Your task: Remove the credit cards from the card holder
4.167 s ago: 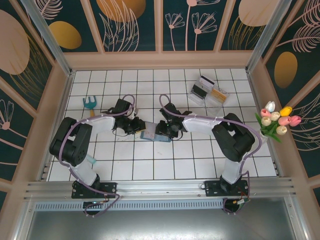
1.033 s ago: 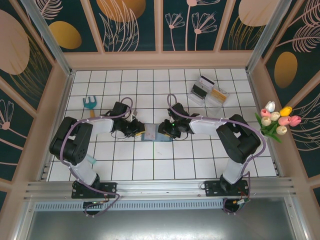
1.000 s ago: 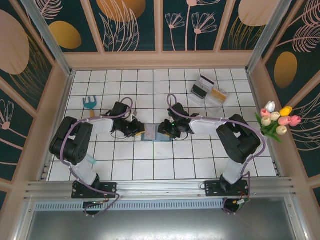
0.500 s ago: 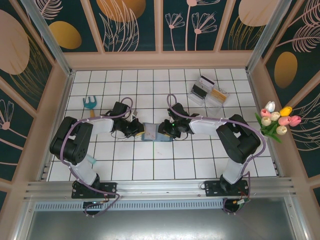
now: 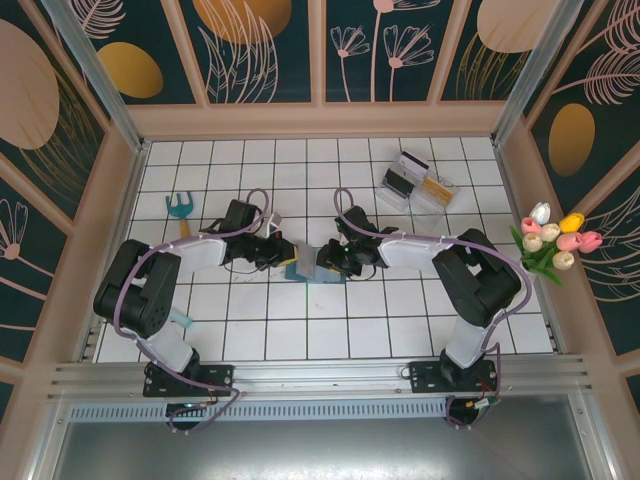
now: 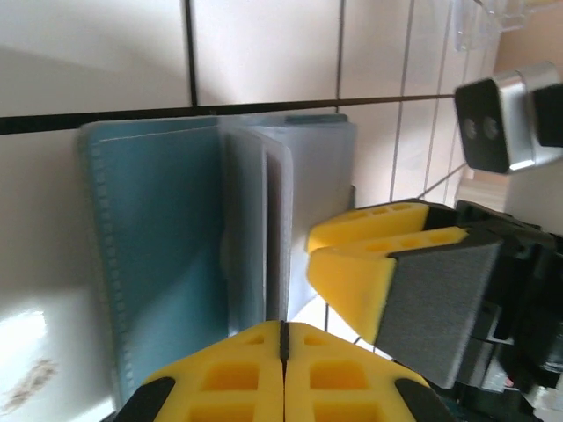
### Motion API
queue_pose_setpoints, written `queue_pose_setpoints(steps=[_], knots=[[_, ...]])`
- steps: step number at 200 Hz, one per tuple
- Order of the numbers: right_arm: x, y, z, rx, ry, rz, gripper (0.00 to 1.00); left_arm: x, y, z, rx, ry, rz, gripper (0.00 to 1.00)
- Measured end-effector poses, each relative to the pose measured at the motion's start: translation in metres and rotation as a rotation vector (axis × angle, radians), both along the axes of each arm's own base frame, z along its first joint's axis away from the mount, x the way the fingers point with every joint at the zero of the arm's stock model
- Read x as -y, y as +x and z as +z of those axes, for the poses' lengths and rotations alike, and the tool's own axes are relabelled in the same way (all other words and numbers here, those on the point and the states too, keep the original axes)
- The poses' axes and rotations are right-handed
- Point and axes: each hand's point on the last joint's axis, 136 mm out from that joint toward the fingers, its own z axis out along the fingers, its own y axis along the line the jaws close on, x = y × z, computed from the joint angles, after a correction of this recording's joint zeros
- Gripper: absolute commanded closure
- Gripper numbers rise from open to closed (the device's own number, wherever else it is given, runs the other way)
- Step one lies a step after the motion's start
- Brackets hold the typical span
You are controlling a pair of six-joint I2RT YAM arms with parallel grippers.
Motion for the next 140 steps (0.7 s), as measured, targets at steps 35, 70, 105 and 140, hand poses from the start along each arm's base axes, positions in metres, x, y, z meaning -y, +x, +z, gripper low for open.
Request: queue_pose_setpoints(steps=[35,70,105,140], knots=[[0.0,0.001,0.001,0.004,0.004,-0.002,0.62,0.012,-0.006,0.006,0.007,-0.032,-0.037,0.9],[0.001,0.001,0.017,0.033,0.034,-0.022,0.62,0.018,-0.01,0.008,0.008,-0.04,-0.054,0.89],[0.001,0.005,0.042,0.093,0.097,-0.038,0.6,0.021,-0.009,0.012,0.014,-0.048,-0.058,0.84],[0.004,0.008,0.047,0.105,0.135,-0.056,0.58,0.027,-0.008,0.016,0.029,-0.055,-0.071,0.83]])
